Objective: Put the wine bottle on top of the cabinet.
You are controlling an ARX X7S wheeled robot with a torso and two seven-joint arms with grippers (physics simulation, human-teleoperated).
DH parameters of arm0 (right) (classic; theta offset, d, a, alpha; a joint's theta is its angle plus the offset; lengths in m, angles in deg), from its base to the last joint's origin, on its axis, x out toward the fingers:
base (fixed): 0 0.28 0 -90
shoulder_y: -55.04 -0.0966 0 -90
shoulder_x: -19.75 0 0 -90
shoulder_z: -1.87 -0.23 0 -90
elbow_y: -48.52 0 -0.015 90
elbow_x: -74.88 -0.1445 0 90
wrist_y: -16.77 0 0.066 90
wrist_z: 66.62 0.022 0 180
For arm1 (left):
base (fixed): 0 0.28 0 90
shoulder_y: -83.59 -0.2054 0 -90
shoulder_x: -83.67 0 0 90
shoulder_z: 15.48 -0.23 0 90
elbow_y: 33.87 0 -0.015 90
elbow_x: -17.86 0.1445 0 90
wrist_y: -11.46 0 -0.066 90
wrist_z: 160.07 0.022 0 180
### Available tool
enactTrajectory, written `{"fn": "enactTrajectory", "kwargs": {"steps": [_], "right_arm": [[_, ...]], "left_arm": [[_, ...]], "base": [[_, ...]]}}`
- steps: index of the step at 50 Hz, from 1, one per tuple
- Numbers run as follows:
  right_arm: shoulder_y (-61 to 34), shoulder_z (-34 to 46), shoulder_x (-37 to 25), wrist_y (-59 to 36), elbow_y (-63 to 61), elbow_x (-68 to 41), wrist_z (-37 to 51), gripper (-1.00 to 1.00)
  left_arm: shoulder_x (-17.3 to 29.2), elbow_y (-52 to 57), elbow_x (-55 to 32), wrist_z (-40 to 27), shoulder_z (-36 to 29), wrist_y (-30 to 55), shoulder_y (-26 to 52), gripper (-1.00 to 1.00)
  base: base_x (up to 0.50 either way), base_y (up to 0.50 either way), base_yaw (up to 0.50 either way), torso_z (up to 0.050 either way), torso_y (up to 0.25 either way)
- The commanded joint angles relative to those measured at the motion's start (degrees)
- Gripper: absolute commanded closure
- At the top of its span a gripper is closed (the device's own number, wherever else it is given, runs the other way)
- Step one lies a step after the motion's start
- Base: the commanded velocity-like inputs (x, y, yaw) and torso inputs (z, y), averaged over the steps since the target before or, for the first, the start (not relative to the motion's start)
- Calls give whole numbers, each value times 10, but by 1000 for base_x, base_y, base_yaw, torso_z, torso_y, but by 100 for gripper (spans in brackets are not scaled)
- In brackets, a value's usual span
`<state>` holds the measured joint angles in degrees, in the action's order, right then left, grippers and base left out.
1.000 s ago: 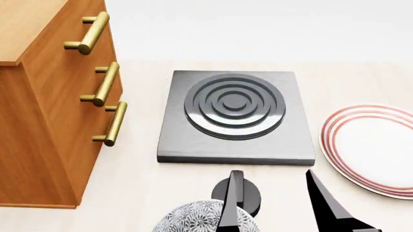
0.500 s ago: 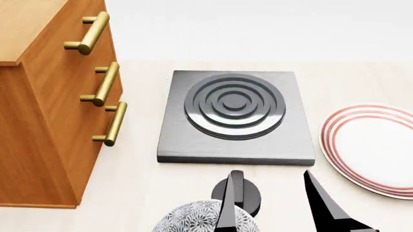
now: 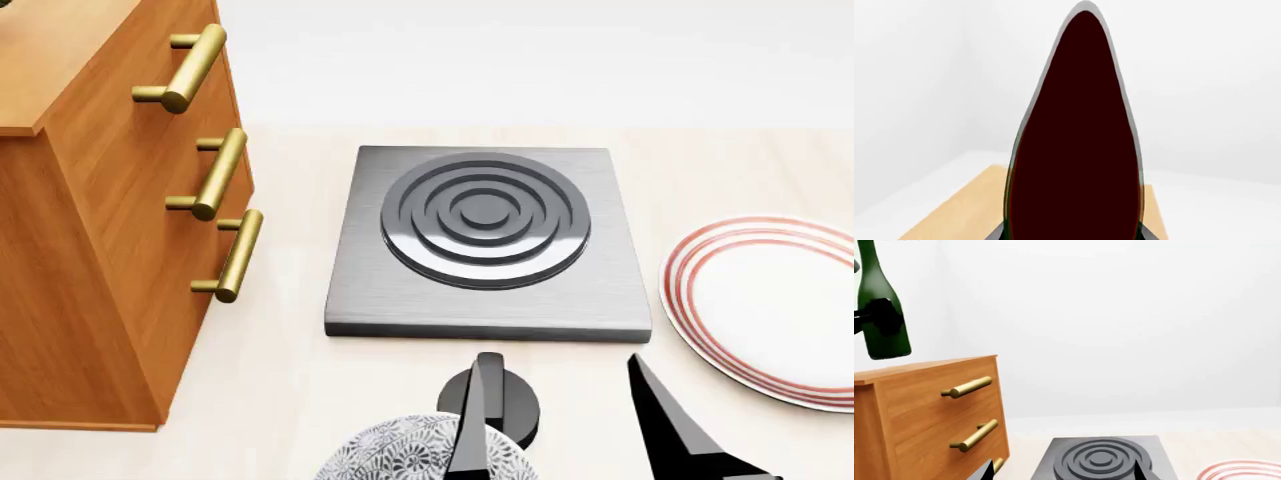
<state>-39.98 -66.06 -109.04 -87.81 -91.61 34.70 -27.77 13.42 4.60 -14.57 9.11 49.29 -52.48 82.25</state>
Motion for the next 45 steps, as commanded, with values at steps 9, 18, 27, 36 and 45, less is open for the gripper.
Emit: {"fn": "enactTrajectory", "kwargs": {"steps": [9, 18, 27, 36, 45], "right_arm": [[0, -10, 12, 9, 5, 6, -16, -100], [-1, -10, 11, 9, 4, 4, -14, -100], [1, -9, 10, 11, 5, 6, -15, -100], [-2, -8, 10, 10, 4, 3, -13, -100], [-4, -4, 11, 8, 6, 5, -13, -100]], "left_arm": [[-10, 0, -5, 12, 23, -42, -50, 100], [-10, 8, -7, 9, 25, -42, -64, 100], [-6, 25, -13, 1, 28, -35, -76, 100], [-9, 20, -13, 4, 29, -37, -73, 100], [-14, 5, -9, 16, 23, -42, -65, -100]], "base": [[0, 0, 0, 0, 1], [0, 0, 0, 1, 0], [0, 0, 0, 0, 0], [0, 0, 0, 0, 0], [0, 0, 0, 0, 0]]}}
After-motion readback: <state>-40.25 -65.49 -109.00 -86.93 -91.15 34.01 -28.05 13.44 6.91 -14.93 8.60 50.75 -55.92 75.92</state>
